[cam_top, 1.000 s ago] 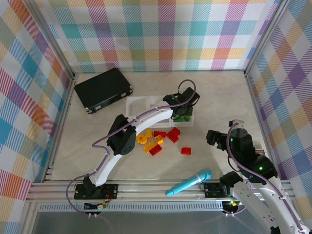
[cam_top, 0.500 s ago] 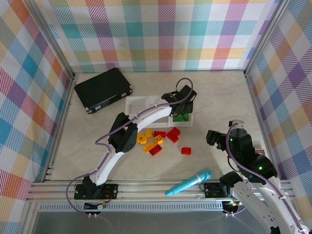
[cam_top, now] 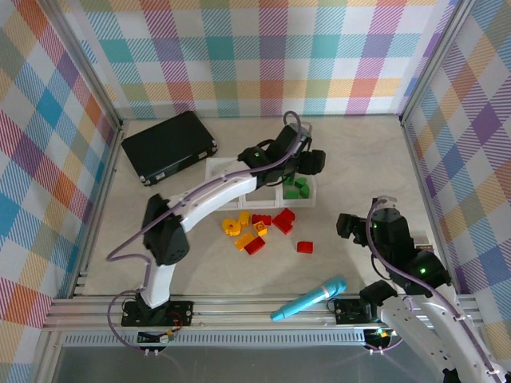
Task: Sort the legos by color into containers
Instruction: Place the lego in the container, then pick up the lego from the bottom-center of the table.
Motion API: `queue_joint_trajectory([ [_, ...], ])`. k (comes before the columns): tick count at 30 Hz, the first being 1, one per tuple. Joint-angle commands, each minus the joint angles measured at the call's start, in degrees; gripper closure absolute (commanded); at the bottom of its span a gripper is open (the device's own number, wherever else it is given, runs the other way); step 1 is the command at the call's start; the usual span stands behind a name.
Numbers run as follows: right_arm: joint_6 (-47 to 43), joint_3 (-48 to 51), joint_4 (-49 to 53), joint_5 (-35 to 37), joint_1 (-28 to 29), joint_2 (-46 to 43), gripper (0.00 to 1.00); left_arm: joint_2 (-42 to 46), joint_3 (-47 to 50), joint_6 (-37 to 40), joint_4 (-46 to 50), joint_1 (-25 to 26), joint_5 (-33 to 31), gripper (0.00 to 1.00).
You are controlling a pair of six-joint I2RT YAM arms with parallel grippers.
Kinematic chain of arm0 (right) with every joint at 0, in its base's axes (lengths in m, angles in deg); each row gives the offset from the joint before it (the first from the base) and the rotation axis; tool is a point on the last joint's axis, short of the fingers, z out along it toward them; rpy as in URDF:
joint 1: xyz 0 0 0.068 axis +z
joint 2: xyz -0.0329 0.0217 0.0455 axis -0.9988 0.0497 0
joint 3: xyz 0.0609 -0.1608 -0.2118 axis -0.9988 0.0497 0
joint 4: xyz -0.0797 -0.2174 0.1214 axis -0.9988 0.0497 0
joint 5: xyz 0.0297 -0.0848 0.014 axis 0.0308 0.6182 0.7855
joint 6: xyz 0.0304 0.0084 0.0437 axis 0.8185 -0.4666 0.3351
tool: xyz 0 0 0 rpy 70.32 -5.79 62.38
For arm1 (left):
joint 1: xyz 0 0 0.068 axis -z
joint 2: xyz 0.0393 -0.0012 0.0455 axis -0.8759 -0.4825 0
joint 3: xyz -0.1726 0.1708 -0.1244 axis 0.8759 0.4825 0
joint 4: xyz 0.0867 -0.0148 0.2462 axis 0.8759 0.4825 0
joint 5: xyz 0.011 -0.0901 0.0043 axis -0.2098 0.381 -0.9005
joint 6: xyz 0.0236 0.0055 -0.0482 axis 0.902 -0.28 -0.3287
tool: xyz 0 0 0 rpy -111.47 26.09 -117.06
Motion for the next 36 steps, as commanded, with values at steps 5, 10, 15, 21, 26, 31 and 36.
queue_joint_trajectory([
  [5, 4.7, -2.4, 2.9, -6.9, -0.4, 4.2, 0.01, 20.4, 21.7, 3.5, -6.7, 1.2, -3.1, 0.15],
  [10, 4.3, -4.7, 2.0, -18.2, -0.4, 13.2, 0.01, 33.6, 37.8, 1.4, -5.4, 1.5, -6.9, 0.09],
  [15, 11.6, -8.6, 6.8, -18.0, -0.3, 26.4, 0.0, 45.2, 50.2, -3.1, -2.9, 1.8, -9.9, 0.06],
  [21, 19.1, -8.1, 4.4, -14.1, 4.0, 33.9, 0.02, 56.4, 59.4, -5.7, 0.0, 1.9, -12.2, 0.01],
  [26, 7.6, -9.9, -0.2, -15.6, 7.6, 36.4, 0.05, 62.8, 63.5, -6.5, 2.4, 1.9, -13.0, 0.0],
  [31, -16.9, -17.8, 0.2, -17.4, 10.7, 35.9, 0.05, 68.8, 66.4, -6.8, 4.5, 1.9, -13.8, 0.0],
  [36, -47.5, -17.7, -2.3, -18.3, 11.4, 33.5, 0.02, 75.8, 68.1, -6.4, 5.6, 1.9, -16.7, 0.0],
])
